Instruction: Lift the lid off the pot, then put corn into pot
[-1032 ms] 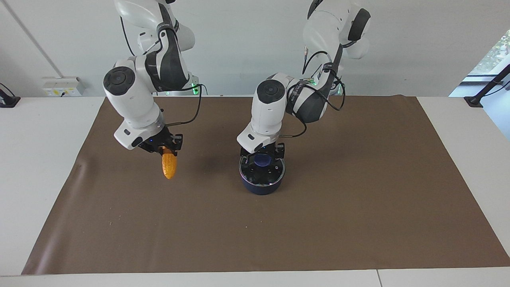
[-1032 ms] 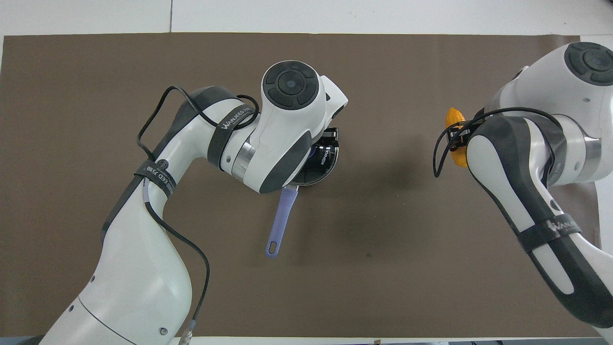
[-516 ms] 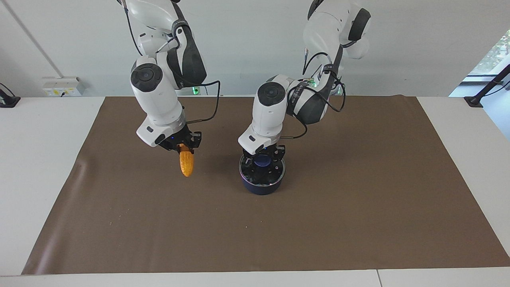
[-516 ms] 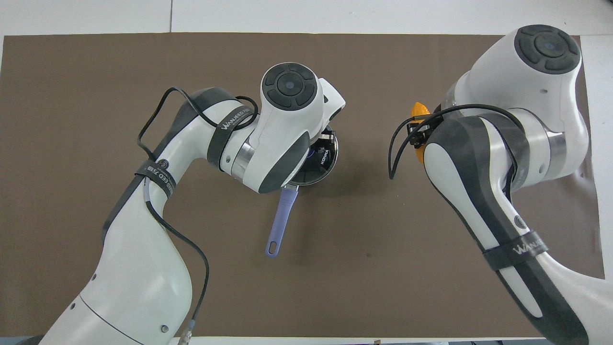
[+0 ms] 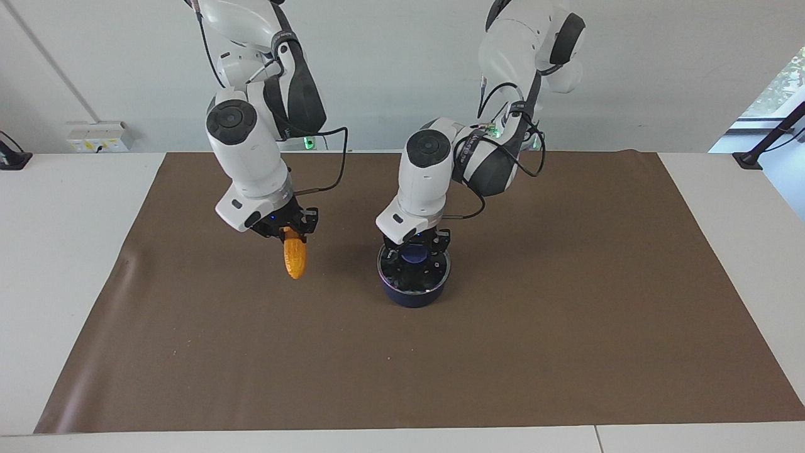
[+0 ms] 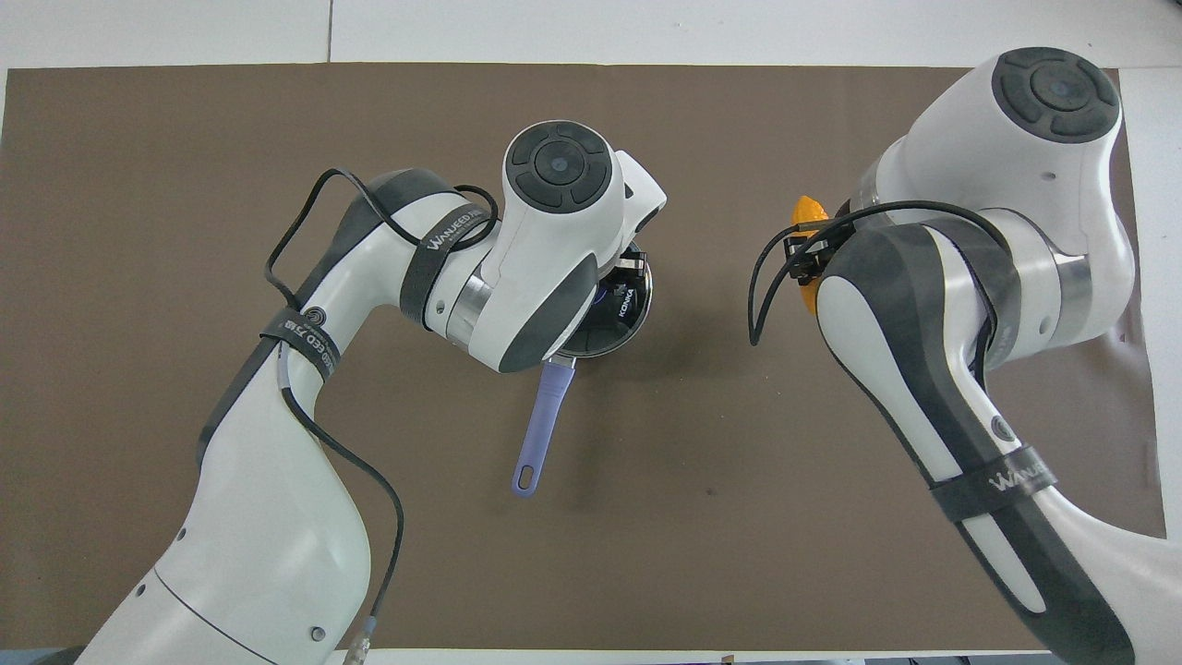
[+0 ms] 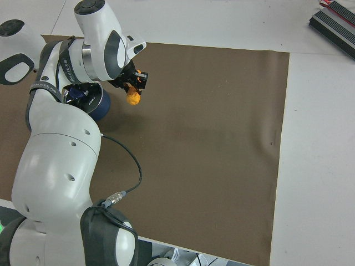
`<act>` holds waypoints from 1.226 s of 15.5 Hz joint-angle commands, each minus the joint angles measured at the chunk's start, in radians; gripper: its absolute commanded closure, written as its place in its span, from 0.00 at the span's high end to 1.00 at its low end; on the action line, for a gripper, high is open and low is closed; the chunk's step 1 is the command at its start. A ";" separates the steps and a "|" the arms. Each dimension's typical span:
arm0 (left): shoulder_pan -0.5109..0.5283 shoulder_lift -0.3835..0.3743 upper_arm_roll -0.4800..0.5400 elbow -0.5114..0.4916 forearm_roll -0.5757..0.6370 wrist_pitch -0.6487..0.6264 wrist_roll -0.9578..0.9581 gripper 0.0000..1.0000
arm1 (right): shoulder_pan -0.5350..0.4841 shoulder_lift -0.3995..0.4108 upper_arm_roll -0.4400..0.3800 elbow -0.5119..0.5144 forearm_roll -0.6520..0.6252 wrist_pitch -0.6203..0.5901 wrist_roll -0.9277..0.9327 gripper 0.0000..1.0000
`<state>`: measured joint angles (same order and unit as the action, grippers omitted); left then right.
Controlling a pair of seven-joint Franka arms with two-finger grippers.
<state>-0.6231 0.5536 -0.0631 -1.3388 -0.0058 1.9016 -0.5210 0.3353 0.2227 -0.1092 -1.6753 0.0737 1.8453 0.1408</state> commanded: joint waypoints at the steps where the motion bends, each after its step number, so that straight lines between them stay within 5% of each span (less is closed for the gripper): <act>1: 0.002 -0.041 0.016 0.018 -0.029 -0.067 0.009 0.00 | 0.001 0.009 0.002 0.014 0.018 0.012 0.023 0.00; 5: 0.055 -0.130 0.020 0.020 -0.071 -0.137 0.010 0.00 | 0.002 0.009 0.003 0.015 0.029 0.015 0.031 0.00; 9: 0.224 -0.216 0.020 0.014 -0.071 -0.254 0.122 0.00 | 0.002 0.036 0.066 0.034 0.066 0.077 0.158 0.00; 13: 0.480 -0.251 0.022 -0.034 -0.071 -0.331 0.401 0.00 | 0.132 0.304 0.092 0.387 0.038 -0.015 0.397 0.00; 15: 0.596 -0.306 0.025 -0.156 -0.065 -0.271 0.575 0.00 | 0.181 0.391 0.095 0.473 -0.011 -0.009 0.466 0.00; 19: 0.715 -0.414 0.029 -0.491 -0.060 0.021 0.726 0.00 | 0.220 0.394 0.098 0.409 -0.051 0.066 0.473 0.00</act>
<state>0.0728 0.2555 -0.0253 -1.5918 -0.0540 1.7650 0.1533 0.5662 0.6094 -0.0141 -1.2718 0.0365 1.9042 0.6079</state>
